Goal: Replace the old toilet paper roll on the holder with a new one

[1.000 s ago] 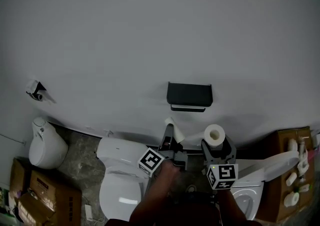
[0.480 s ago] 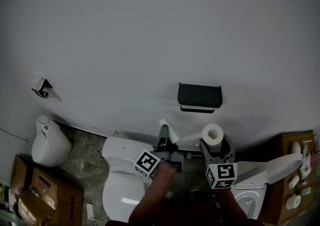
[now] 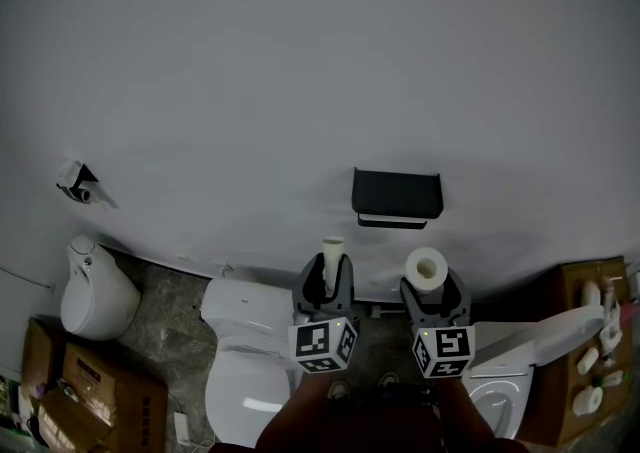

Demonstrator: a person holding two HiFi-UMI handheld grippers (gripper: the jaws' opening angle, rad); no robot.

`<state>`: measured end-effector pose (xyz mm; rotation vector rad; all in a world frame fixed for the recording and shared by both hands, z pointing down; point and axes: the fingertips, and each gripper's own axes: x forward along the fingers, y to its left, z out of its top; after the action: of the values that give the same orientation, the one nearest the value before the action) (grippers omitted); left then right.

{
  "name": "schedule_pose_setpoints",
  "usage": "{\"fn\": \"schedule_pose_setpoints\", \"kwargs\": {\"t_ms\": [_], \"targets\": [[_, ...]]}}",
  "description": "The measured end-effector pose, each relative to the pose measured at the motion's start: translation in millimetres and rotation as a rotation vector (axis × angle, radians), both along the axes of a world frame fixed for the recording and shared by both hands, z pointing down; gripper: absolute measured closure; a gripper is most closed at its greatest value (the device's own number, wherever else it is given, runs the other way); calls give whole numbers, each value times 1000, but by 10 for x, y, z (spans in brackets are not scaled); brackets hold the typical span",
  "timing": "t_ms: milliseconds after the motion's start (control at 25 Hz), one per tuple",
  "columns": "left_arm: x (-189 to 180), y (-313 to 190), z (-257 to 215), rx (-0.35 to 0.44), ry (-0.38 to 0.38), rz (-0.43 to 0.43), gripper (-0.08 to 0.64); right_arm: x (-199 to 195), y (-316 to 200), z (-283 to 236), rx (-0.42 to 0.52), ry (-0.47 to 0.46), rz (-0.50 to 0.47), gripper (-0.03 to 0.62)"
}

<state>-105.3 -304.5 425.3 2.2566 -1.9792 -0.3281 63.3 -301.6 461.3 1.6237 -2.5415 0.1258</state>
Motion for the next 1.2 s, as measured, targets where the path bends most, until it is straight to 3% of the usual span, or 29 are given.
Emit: {"fn": "schedule_pose_setpoints", "kwargs": {"t_ms": [80,160,440,680,800,1000,1200], "targets": [[54,12,32,0,-119,-15,374,2,-9,11,-3,-1,3,242],[93,16,73,1,-168,-16,374,5,-17,23,-5,-1,5,242],[168,-38,132,-22,-192,-4,374,72,-68,45,-17,-21,24,244],[225,-70,138,-14,-209,4,374,297,-187,15,-64,-200,78,244],[242,-86,160,-20,-206,6,374,425,-263,-12,-114,-421,99,244],[292,-102,173,-23,-206,15,374,686,-334,44,-240,-1070,150,242],[326,-126,173,-22,-205,16,374,859,-347,265,-294,-1313,226,244]]}}
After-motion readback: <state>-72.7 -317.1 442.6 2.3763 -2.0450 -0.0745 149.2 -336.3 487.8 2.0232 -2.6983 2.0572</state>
